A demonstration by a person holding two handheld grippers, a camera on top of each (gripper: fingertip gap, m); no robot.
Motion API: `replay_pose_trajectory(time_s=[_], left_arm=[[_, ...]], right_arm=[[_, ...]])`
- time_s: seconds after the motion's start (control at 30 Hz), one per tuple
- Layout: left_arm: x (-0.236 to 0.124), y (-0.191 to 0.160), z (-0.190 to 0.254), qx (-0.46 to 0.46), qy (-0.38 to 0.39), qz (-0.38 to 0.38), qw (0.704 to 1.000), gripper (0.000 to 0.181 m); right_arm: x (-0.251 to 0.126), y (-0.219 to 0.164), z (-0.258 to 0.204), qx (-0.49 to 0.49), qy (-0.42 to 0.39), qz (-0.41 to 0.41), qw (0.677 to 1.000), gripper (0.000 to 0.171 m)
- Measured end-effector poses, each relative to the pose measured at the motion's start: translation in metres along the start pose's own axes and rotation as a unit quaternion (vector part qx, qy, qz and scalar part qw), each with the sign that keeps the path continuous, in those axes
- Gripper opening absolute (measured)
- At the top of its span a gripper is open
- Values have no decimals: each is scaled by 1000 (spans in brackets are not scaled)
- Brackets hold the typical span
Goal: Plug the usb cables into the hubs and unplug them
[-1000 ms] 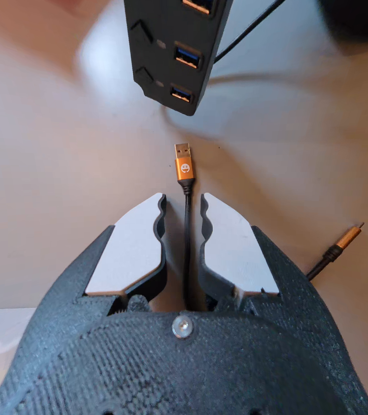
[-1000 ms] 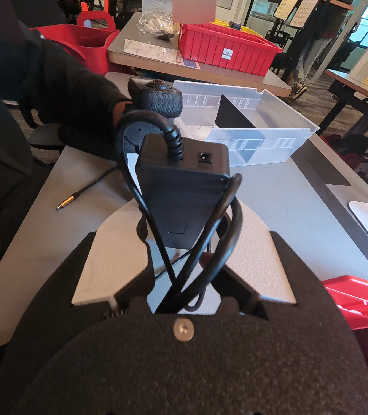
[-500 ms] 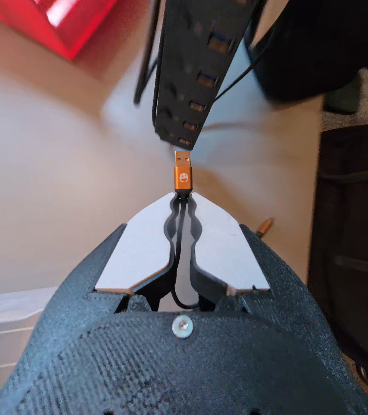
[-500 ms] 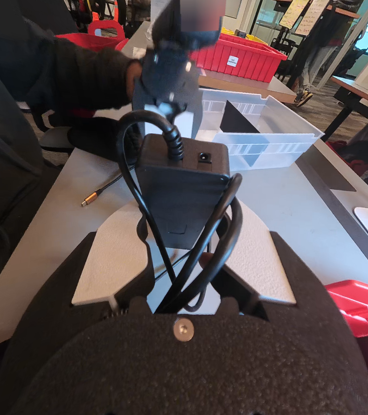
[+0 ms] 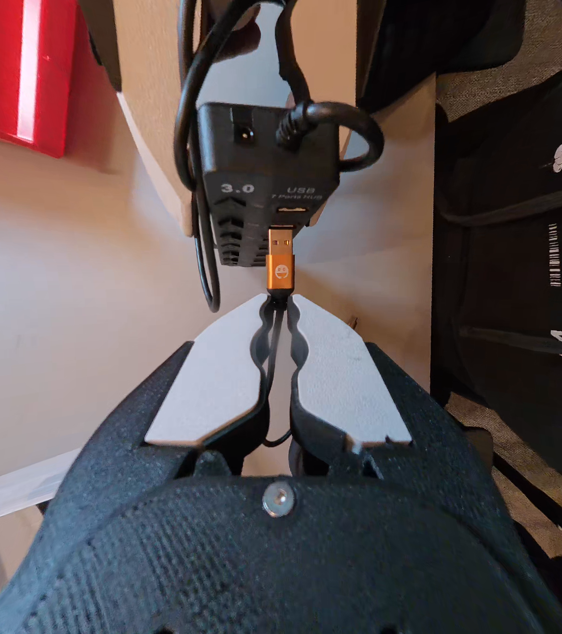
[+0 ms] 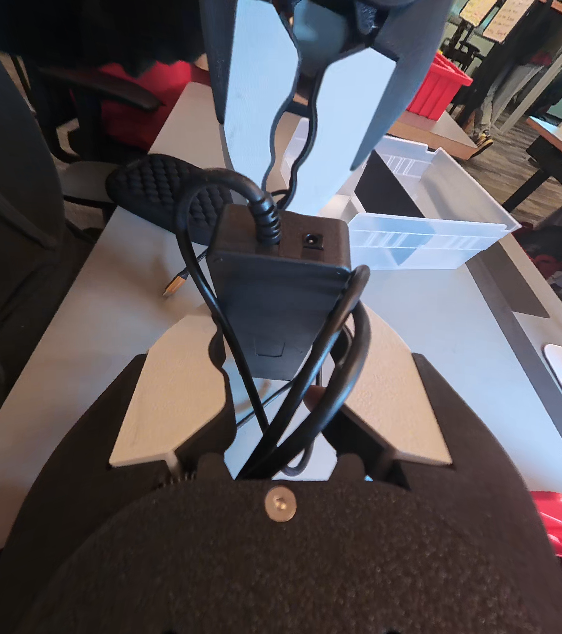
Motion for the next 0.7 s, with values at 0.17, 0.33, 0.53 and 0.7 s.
replay_pose_trajectory(time_s=[0.17, 0.33, 0.53, 0.7], left_arm=[[-3, 2, -1, -5, -14, -9, 1000, 8], [-5, 4, 2, -6, -26, -3, 1000, 8], [-2, 6, 6, 9, -10, -2, 1000, 8], [-3, 7, 8, -4, -39, 33, 999, 7]], right_arm=[[1, 1, -3, -16, -7, -24, 1000, 61], [1, 2, -4, -17, -12, -32, 999, 61], [0, 3, -4, -7, -2, -23, 1000, 61], [2, 4, -7, -9, 8, -36, 999, 60]])
Point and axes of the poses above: each gripper's, where its closed fingertips meet, x out along the fingers, y out of its top, z = x × y across the jaws, the point moved 8 cm from there along -x, back along the fingers, and after that the axes turned 7 degrees about -x, right-handed, at the moved point
